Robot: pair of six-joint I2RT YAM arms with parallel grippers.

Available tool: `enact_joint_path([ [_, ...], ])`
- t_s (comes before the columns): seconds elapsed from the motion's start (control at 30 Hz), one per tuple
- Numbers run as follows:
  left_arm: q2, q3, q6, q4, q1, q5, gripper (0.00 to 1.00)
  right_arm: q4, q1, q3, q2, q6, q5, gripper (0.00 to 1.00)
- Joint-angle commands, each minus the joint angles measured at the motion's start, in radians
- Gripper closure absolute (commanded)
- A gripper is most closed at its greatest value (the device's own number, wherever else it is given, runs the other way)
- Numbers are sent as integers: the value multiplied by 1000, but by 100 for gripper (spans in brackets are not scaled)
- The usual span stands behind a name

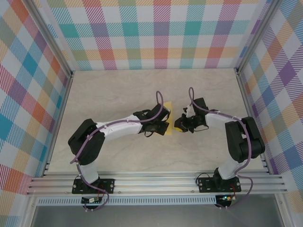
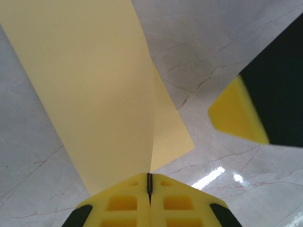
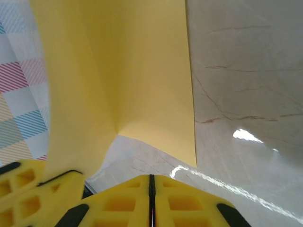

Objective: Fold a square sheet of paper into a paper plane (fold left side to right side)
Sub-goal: Fold the triangle a second time at the center of the table.

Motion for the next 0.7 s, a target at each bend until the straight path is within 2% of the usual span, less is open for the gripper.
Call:
enact_joint_path([
  [0.0, -26, -21, -23, 44, 39, 117, 96, 103, 33, -8, 54, 23, 10, 95],
  [0.4, 15, -9, 29, 25, 127, 240, 95, -64, 87, 66, 152, -69, 129, 95],
  [0.67, 45, 36, 116, -74, 154, 221, 95, -89, 96, 69, 161, -85, 140, 95],
])
